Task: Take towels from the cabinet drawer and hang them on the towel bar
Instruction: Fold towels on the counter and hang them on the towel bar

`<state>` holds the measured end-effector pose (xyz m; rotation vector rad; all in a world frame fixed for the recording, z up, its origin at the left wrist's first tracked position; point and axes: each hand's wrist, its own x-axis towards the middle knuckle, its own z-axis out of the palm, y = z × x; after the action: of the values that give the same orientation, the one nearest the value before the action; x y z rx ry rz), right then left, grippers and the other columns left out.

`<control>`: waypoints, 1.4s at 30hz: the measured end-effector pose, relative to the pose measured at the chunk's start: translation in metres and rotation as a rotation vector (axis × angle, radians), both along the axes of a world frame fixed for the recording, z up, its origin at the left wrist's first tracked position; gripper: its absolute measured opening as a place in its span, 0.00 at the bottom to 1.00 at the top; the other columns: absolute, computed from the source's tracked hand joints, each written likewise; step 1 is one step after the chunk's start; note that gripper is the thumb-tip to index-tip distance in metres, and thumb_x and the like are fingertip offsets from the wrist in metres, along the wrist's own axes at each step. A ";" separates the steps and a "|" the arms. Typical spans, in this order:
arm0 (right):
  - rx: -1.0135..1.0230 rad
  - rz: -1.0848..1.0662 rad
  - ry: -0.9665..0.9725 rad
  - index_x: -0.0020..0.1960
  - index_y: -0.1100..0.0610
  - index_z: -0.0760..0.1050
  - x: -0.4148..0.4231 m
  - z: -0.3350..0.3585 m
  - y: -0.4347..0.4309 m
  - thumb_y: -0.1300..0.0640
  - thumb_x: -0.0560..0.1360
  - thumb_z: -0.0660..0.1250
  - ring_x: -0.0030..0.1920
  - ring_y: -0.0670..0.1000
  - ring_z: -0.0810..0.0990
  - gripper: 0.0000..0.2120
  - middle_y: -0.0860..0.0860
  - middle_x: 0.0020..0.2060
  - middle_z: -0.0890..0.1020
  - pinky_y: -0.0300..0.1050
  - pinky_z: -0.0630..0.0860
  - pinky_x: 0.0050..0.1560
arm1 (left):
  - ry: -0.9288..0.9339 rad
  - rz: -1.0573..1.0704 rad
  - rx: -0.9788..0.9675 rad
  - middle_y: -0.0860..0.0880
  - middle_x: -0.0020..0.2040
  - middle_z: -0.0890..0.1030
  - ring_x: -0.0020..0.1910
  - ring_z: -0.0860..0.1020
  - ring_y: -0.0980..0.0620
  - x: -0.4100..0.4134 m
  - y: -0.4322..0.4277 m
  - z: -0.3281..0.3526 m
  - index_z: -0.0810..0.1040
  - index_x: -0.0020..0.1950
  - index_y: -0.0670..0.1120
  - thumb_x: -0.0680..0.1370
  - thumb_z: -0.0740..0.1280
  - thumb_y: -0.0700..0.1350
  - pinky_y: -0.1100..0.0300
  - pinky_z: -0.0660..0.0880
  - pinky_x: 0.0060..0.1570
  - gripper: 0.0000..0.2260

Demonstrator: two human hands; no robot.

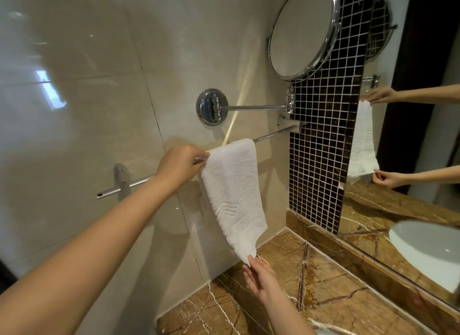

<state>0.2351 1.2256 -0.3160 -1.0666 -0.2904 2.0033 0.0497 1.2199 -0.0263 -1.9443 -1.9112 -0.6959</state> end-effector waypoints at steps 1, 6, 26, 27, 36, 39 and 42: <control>-0.002 0.000 -0.001 0.51 0.62 0.77 0.002 0.000 0.001 0.65 0.70 0.73 0.35 0.52 0.85 0.11 0.60 0.42 0.85 0.43 0.82 0.32 | 0.005 -0.004 0.002 0.46 0.52 0.83 0.52 0.79 0.43 0.001 0.001 0.000 0.83 0.55 0.49 0.74 0.70 0.42 0.56 0.72 0.46 0.10; 0.003 -0.023 0.002 0.50 0.62 0.76 0.007 0.001 0.008 0.66 0.70 0.73 0.41 0.55 0.83 0.10 0.59 0.40 0.84 0.44 0.82 0.35 | 0.003 -0.026 0.000 0.45 0.51 0.83 0.51 0.79 0.42 0.007 0.007 0.000 0.83 0.54 0.49 0.75 0.68 0.43 0.54 0.75 0.47 0.10; 0.015 -0.075 -0.008 0.57 0.63 0.75 0.017 -0.006 0.031 0.66 0.71 0.72 0.46 0.56 0.83 0.15 0.61 0.49 0.83 0.46 0.83 0.44 | 0.058 -0.085 -0.001 0.43 0.49 0.83 0.48 0.79 0.40 0.027 0.040 -0.006 0.83 0.55 0.46 0.73 0.63 0.39 0.54 0.73 0.42 0.13; 0.016 -0.079 -0.006 0.57 0.63 0.75 0.017 -0.006 0.032 0.66 0.71 0.71 0.46 0.56 0.83 0.15 0.60 0.49 0.83 0.47 0.83 0.46 | 0.063 -0.095 0.004 0.42 0.48 0.83 0.48 0.79 0.40 0.028 0.041 -0.006 0.83 0.54 0.45 0.74 0.63 0.39 0.54 0.73 0.42 0.13; 0.020 -0.118 -0.026 0.50 0.60 0.76 0.020 -0.001 0.045 0.67 0.72 0.71 0.44 0.54 0.83 0.08 0.60 0.50 0.83 0.42 0.82 0.35 | 0.082 -0.163 0.031 0.38 0.49 0.82 0.48 0.79 0.39 0.039 0.053 -0.006 0.82 0.56 0.44 0.74 0.63 0.39 0.47 0.75 0.44 0.13; 0.024 -0.123 -0.041 0.50 0.60 0.77 0.023 -0.001 0.050 0.67 0.72 0.71 0.44 0.54 0.83 0.09 0.60 0.49 0.83 0.43 0.82 0.35 | 0.093 -0.176 0.038 0.39 0.47 0.82 0.46 0.79 0.39 0.042 0.057 -0.006 0.82 0.54 0.42 0.75 0.63 0.39 0.47 0.75 0.43 0.12; 0.032 -0.118 -0.042 0.53 0.60 0.76 0.026 -0.001 0.056 0.67 0.72 0.71 0.45 0.54 0.83 0.11 0.60 0.49 0.83 0.42 0.82 0.36 | 0.111 -0.177 0.025 0.40 0.47 0.83 0.46 0.79 0.40 0.045 0.061 -0.005 0.82 0.53 0.41 0.74 0.63 0.39 0.47 0.75 0.43 0.12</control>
<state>0.2613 1.2815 -0.3167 -1.0816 -0.2748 1.8676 0.0951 1.2814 -0.0310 -2.1086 -1.6728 -0.6404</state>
